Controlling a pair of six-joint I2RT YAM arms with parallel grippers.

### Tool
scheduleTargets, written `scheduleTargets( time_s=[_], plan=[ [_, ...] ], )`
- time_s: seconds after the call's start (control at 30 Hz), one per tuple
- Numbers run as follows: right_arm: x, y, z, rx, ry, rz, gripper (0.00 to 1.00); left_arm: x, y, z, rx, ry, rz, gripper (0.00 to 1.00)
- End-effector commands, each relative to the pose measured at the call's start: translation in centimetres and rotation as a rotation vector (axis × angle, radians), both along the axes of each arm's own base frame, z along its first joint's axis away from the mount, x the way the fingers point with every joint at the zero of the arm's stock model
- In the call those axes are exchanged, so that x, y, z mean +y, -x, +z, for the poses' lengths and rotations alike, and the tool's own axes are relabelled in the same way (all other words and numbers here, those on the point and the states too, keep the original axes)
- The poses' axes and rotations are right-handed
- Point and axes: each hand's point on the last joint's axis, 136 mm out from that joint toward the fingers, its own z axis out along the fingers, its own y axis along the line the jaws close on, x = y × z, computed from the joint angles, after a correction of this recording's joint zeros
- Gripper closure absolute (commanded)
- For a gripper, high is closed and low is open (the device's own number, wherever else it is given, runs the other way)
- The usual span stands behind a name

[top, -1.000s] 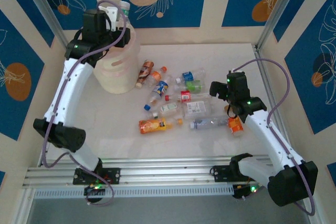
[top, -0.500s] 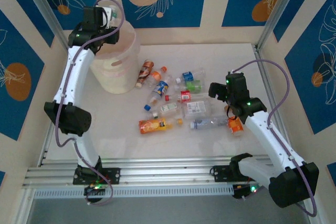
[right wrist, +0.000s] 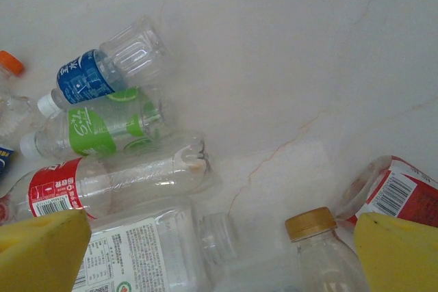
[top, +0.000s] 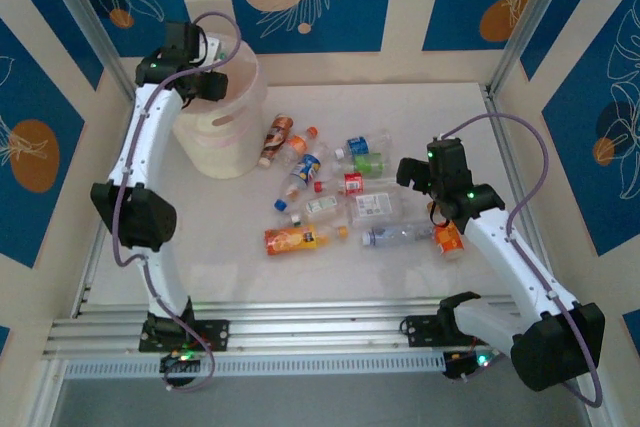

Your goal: Put the plastic bottles in the bin

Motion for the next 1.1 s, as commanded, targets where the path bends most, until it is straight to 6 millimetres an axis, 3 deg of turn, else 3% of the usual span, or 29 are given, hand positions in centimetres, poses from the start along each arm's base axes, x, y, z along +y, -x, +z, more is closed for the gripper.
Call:
scheduleTargets(
  time_s=[0.0, 0.3, 0.43, 0.67, 0.73, 0.9, 1.07],
  plan=[
    [0.0, 0.0, 0.6, -0.007, 0.000, -0.013, 0.01, 0.9, 0.0, -1.2, 0.049, 0.000, -0.023, 0.52],
    [0.1, 0.0, 0.3, 0.004, 0.002, -0.019, 0.01, 1.1, -0.6, -4.8, 0.145, 0.067, -0.048, 0.50],
    [0.4, -0.1, 0.3, 0.006, 0.002, -0.011, 0.01, 1.0, -0.9, -6.5, 0.184, 0.077, -0.046, 0.43],
    [0.7, -0.2, 0.2, 0.012, 0.010, -0.008, 0.01, 1.3, -1.6, -9.4, 0.242, 0.074, -0.017, 0.40],
    [0.6, -0.2, 0.1, 0.012, 0.015, -0.009, 0.01, 1.3, -1.6, -10.2, 0.265, 0.073, -0.014, 0.35],
    [0.5, -0.2, 0.0, 0.014, 0.025, -0.013, 0.01, 1.3, -1.5, -10.5, 0.279, 0.079, -0.002, 0.18],
    [0.5, -0.3, 0.0, 0.012, 0.025, -0.012, 0.01, 1.5, -1.5, -9.3, 0.253, 0.080, 0.006, 0.15]
  ],
)
